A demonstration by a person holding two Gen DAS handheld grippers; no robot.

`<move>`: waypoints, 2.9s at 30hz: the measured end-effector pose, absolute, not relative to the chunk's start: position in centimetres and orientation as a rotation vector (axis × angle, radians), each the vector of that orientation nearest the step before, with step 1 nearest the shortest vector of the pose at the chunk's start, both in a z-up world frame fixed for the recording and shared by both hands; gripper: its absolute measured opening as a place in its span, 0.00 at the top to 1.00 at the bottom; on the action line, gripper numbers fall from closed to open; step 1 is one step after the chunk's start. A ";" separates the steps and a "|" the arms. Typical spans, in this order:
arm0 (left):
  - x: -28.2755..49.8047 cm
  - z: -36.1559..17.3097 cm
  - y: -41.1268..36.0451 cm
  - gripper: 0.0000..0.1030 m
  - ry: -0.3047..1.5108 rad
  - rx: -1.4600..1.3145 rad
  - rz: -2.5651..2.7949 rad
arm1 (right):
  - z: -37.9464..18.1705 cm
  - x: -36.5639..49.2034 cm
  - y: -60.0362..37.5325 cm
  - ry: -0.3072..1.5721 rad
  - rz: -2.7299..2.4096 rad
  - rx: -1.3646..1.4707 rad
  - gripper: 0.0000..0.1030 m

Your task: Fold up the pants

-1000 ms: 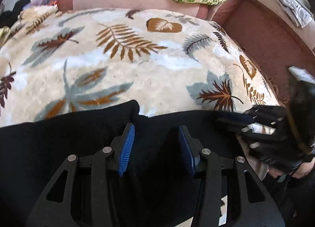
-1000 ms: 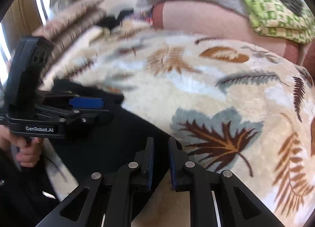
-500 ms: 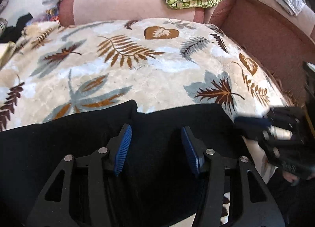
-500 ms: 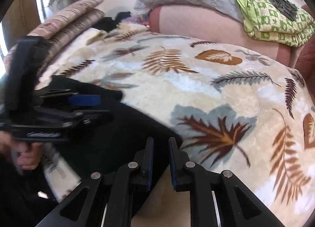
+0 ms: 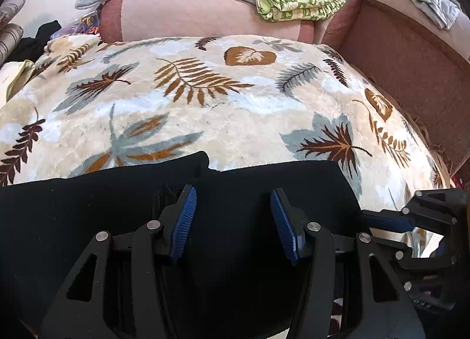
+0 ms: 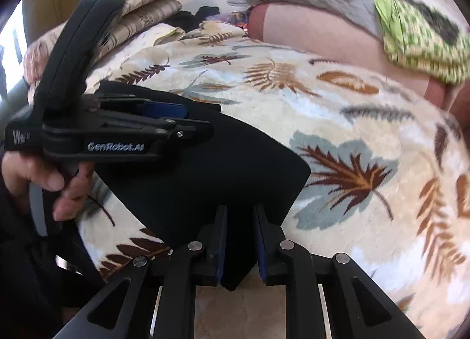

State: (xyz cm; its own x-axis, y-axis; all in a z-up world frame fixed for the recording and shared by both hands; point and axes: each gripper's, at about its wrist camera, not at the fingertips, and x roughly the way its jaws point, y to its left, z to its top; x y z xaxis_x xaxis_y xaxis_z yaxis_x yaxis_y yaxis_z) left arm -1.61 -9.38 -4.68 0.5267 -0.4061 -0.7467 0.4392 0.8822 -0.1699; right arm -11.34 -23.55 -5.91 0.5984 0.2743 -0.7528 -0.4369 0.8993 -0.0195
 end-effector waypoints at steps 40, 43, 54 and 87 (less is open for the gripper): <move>-2.2 -4.9 -11.0 0.25 0.857 0.130 -0.506 | -6.6 -11.2 -22.1 0.846 0.425 -0.169 0.81; -2.4 -5.0 -11.3 0.24 0.845 0.142 -0.490 | -6.5 -11.2 -22.2 0.850 0.423 -0.164 0.81; -3.0 -4.3 -10.8 0.28 0.842 0.129 -0.509 | -6.5 -11.4 -22.1 0.825 0.414 -0.156 0.81; -5.7 -6.8 21.8 0.12 0.835 -1.176 -0.106 | -6.5 -11.1 -21.2 0.839 0.384 -0.203 0.78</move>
